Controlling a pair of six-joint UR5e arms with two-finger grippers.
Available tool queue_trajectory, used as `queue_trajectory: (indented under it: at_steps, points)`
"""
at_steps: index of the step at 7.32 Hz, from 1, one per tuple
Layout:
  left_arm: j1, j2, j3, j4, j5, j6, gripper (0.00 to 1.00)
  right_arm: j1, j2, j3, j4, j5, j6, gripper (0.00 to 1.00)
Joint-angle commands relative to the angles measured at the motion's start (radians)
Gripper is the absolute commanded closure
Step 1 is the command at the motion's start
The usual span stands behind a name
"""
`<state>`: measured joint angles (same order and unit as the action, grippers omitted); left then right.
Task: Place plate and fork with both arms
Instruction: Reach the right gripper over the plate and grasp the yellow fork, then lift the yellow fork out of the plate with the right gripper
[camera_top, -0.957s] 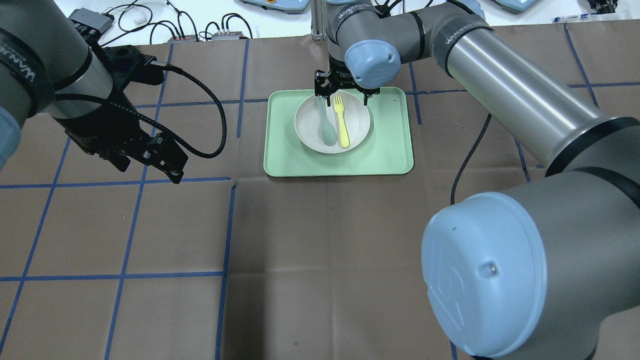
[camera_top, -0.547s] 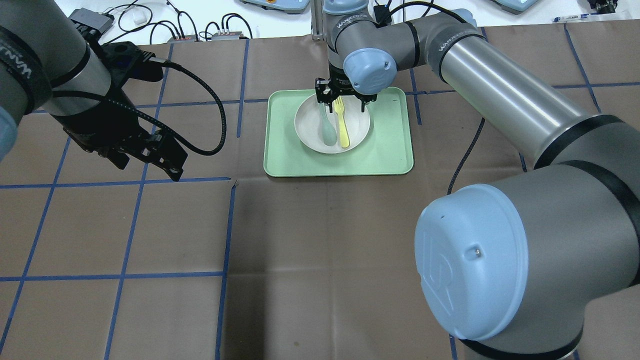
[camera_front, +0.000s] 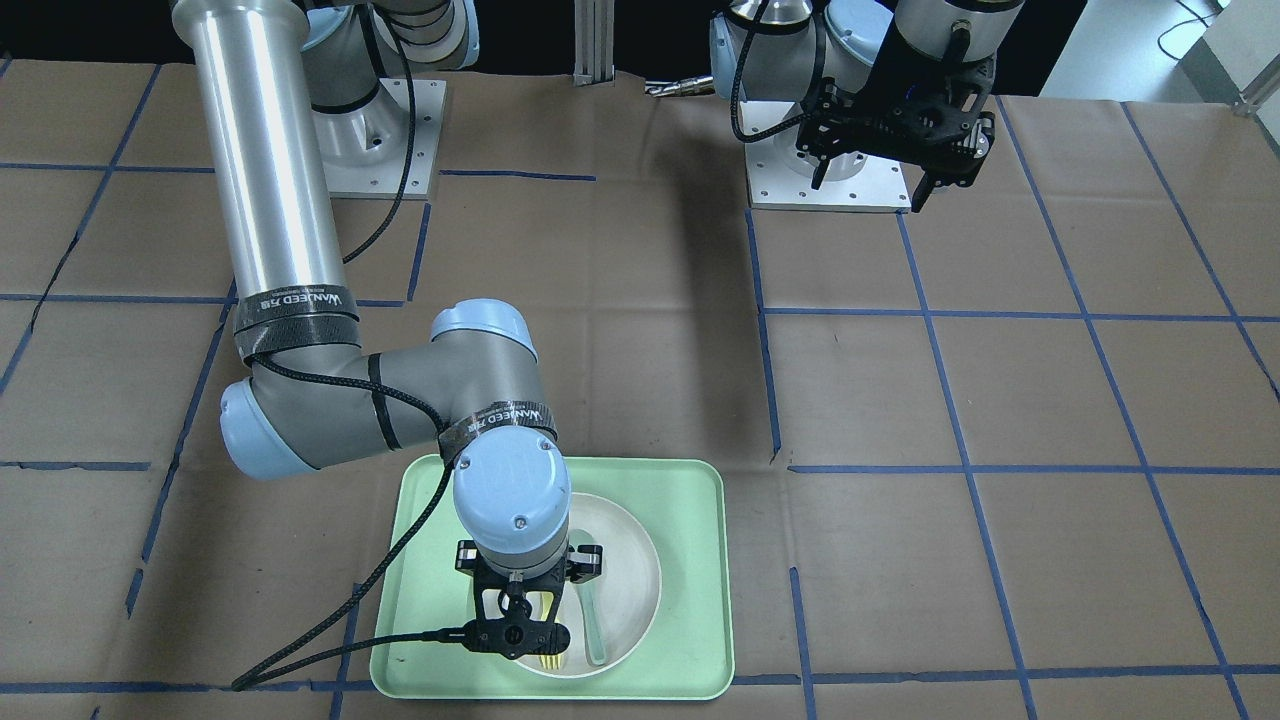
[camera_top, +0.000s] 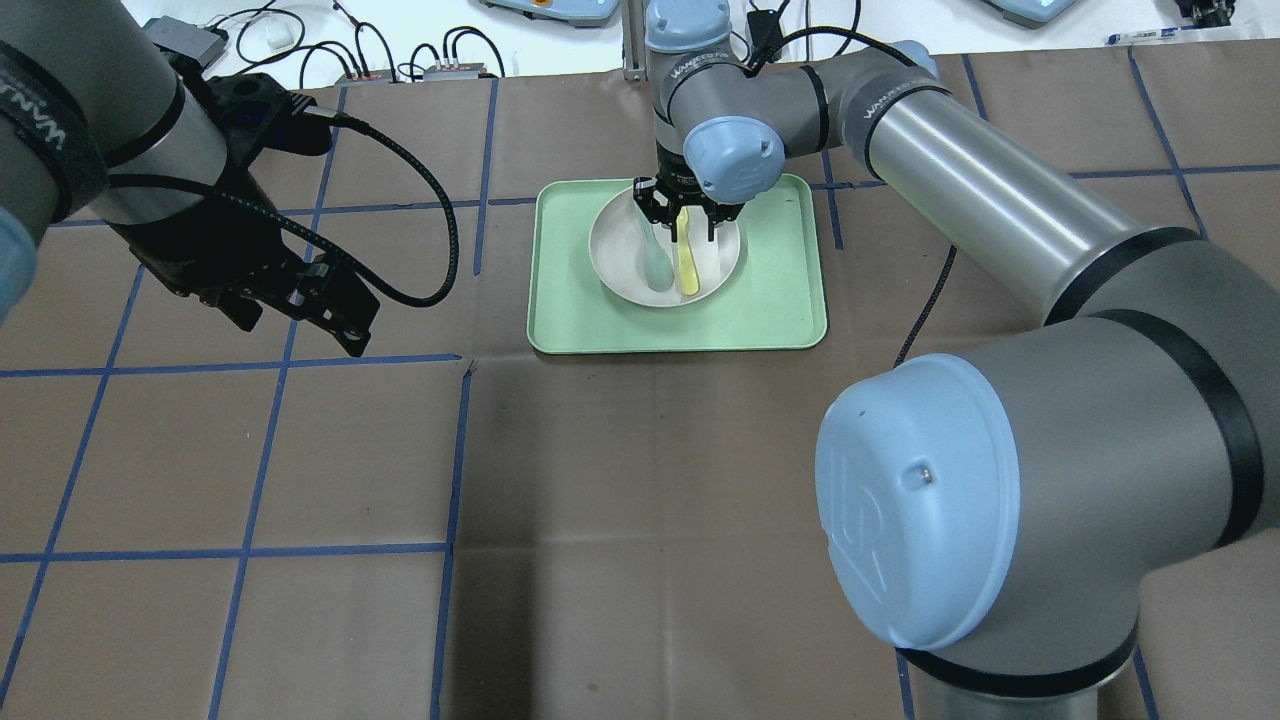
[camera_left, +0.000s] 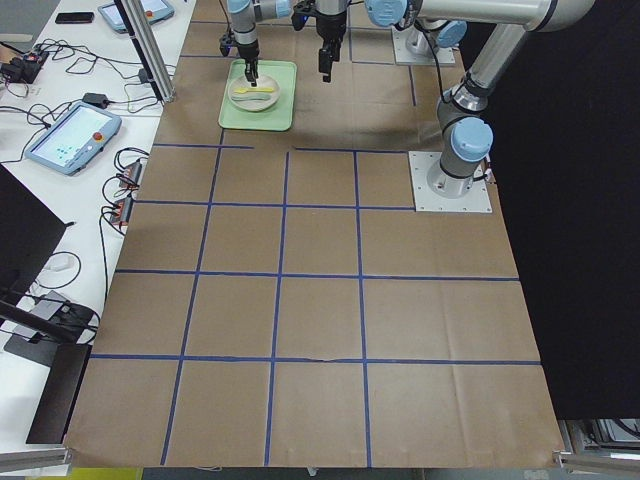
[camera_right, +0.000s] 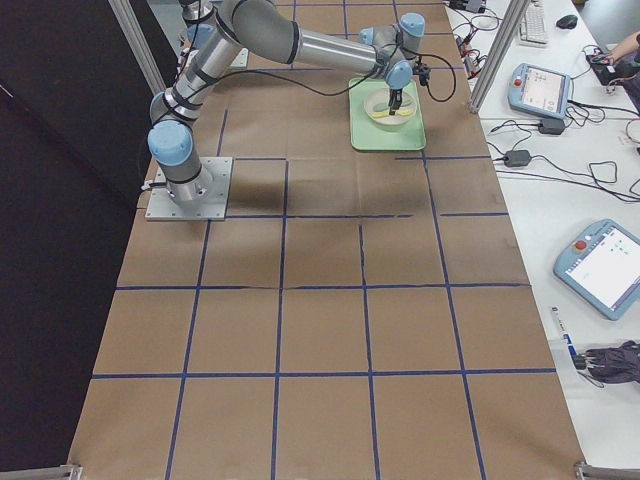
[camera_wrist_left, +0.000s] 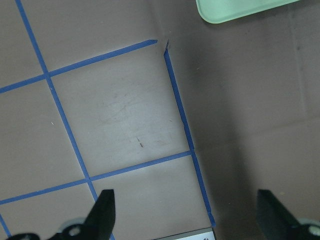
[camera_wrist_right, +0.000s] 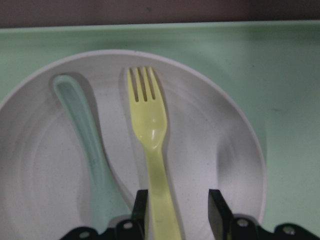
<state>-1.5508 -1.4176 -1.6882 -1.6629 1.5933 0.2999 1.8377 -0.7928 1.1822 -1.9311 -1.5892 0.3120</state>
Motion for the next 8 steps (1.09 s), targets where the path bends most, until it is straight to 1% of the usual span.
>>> queue_trajectory:
  at_steps: [1,6,7,8]
  points:
    - [0.000,-0.003,-0.004,0.000,0.001,0.001,0.00,0.000,0.010,0.000,0.000,0.000,-0.001,0.52]
    - [0.000,-0.003,-0.004,0.000,-0.001,0.002,0.00,0.002,0.033,-0.003,-0.002,0.003,-0.007,0.52]
    - [0.000,-0.003,-0.004,0.000,-0.001,0.002,0.00,0.002,0.035,-0.003,-0.002,0.003,-0.007,0.54]
    - [0.000,-0.003,-0.004,0.000,-0.001,0.002,0.00,0.002,0.035,-0.003,0.000,0.003,-0.007,0.62]
